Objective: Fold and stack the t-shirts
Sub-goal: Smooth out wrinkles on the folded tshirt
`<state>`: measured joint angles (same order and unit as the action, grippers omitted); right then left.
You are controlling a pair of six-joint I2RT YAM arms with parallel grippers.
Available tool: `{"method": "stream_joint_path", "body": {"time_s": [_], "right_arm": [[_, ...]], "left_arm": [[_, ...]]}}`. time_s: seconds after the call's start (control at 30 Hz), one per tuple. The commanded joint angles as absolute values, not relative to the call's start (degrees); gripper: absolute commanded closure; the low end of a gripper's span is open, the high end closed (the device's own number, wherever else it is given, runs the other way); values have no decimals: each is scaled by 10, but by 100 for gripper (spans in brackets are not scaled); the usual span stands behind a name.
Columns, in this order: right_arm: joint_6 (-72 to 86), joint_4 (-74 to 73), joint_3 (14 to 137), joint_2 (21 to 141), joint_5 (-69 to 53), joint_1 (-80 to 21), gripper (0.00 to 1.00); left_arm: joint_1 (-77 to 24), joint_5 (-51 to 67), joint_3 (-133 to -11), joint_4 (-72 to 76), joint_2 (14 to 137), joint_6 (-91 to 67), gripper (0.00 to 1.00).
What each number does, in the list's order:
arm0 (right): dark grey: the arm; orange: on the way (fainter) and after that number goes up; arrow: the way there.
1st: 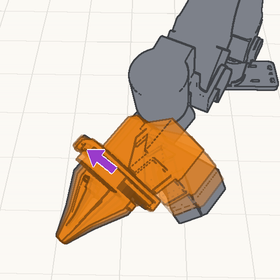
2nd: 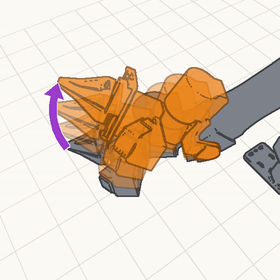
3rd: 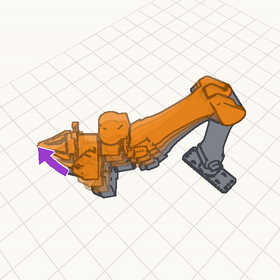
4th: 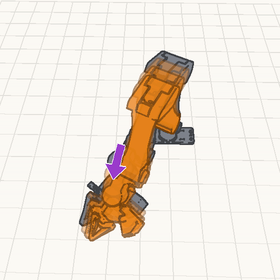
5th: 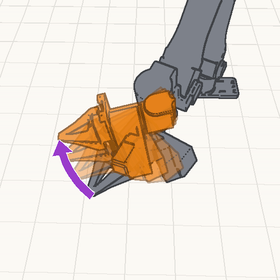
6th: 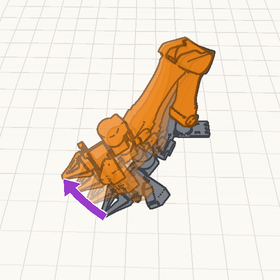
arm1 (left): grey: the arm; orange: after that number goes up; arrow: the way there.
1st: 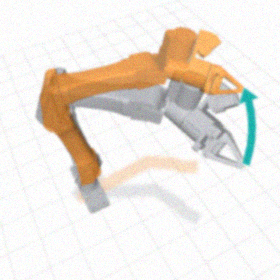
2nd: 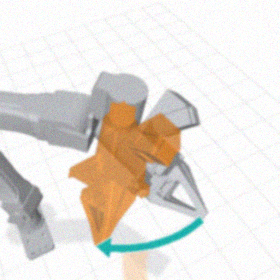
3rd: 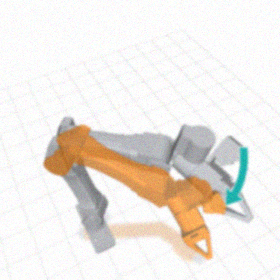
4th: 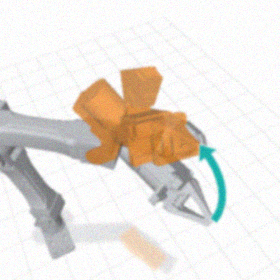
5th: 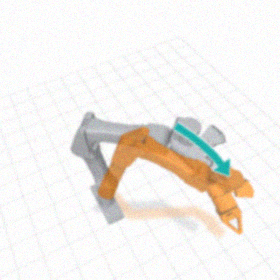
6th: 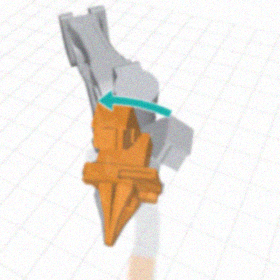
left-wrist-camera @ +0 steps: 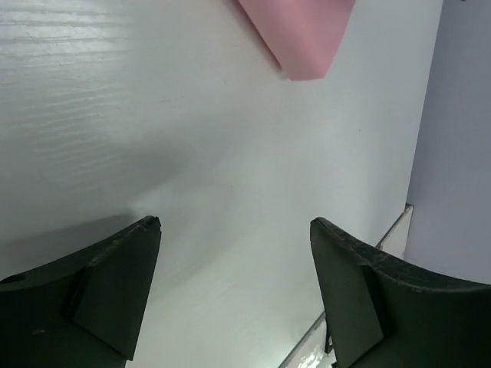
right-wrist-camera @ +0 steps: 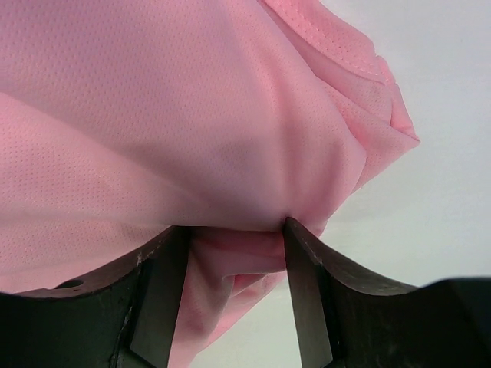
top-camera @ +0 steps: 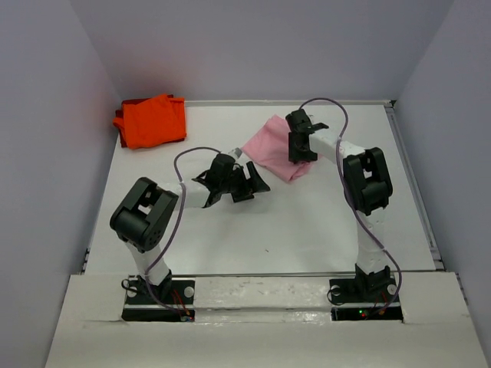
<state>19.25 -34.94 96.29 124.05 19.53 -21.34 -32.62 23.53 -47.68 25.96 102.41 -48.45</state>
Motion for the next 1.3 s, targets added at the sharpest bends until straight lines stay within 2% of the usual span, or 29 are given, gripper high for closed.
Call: {"method": "stream_joint_path", "body": {"time_s": [0.0,0.13,0.23,0.33,0.4,0.6,0.73,0.83,0.93,1.07,1.27], "right_arm": [[164,-389,1018,1251,213,-209,42],[150,-410,1059,1208,191,-209,41],[143,-431,1093,1181,148,-209,40],[143,-427,1114,1180,97,-209,39],[146,-428,1132,1206,52,-209,39],[165,-399,1164,1284,-50,-209,40],[184,-380,1218,1347,-76,-209,39],[202,-376,1276,1431,-139,-209,39],[227,-386,1302,1467,-184,-209,39],[229,-358,1218,1430,-194,-215,40],[201,-348,1043,1336,-172,-221,40]], "left_arm": [[-327,211,-519,155,929,-445,12],[-301,194,-665,33,859,-389,12],[-227,229,-759,-38,846,-359,12],[-158,231,-808,-69,843,-304,11],[-151,168,-818,-97,846,-269,11],[-158,122,-675,22,810,-244,11],[-161,111,-642,44,785,-234,11],[-163,127,-609,70,775,-249,11],[-164,125,-612,67,781,-250,11],[-165,93,-626,44,790,-236,11],[-165,107,-626,47,802,-242,11]]}}
